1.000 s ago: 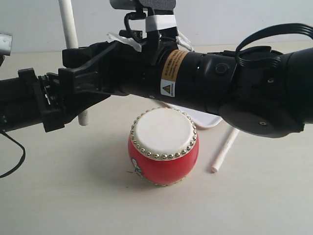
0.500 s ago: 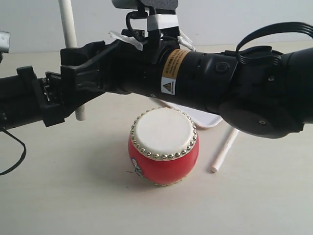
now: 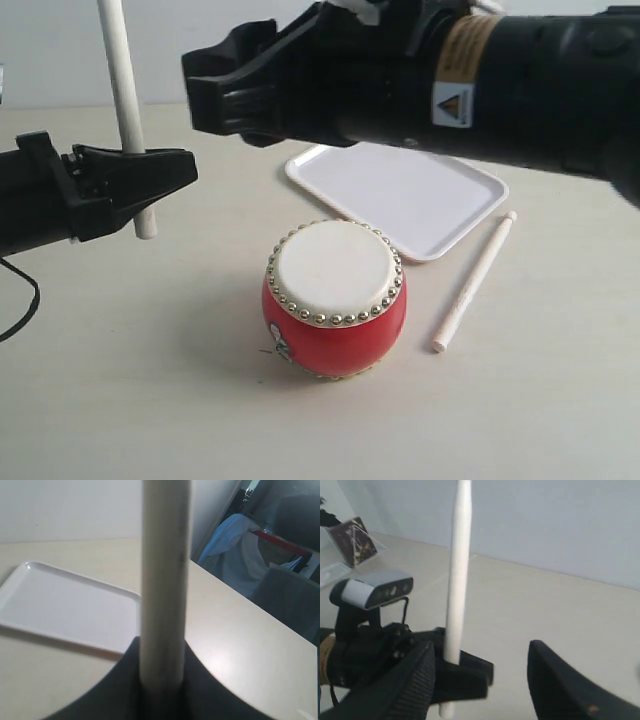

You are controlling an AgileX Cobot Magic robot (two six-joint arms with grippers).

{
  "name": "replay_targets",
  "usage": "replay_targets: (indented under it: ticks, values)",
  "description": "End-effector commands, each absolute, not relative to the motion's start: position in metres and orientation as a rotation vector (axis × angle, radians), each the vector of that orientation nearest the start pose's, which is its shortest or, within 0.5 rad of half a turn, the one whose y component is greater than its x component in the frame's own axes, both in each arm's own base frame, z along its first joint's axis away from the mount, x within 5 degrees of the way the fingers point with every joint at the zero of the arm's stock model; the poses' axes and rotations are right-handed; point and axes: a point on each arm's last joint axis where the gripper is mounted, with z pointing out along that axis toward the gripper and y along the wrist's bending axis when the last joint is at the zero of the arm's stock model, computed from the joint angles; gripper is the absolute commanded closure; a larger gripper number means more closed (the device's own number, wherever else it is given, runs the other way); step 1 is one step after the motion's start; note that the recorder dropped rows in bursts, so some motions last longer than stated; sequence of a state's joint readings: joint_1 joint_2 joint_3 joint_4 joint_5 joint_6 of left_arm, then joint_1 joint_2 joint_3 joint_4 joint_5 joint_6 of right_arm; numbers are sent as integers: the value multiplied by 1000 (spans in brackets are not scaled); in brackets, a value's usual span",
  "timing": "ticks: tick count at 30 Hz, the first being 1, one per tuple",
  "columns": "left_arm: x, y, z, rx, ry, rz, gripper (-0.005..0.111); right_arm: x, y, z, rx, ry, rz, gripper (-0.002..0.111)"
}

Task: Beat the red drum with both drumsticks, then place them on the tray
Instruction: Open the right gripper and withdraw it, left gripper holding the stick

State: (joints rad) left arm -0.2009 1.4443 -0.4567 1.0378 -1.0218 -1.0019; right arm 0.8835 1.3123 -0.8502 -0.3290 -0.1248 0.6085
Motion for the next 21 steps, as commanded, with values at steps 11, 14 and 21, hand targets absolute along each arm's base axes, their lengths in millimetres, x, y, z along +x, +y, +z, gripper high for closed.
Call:
replay_targets:
  ticks: [11,14,21]
  values:
    - [223,-101,218,525,1703,-1074,107,134,111,335,-487,1923,434,58]
    - [223,-101,218,529,1701,-1070,107,135,89,329,-376,2024,251,58]
    - [223,-101,218,537,1697,-1063,107,148,83,306,-187,2231,30,58]
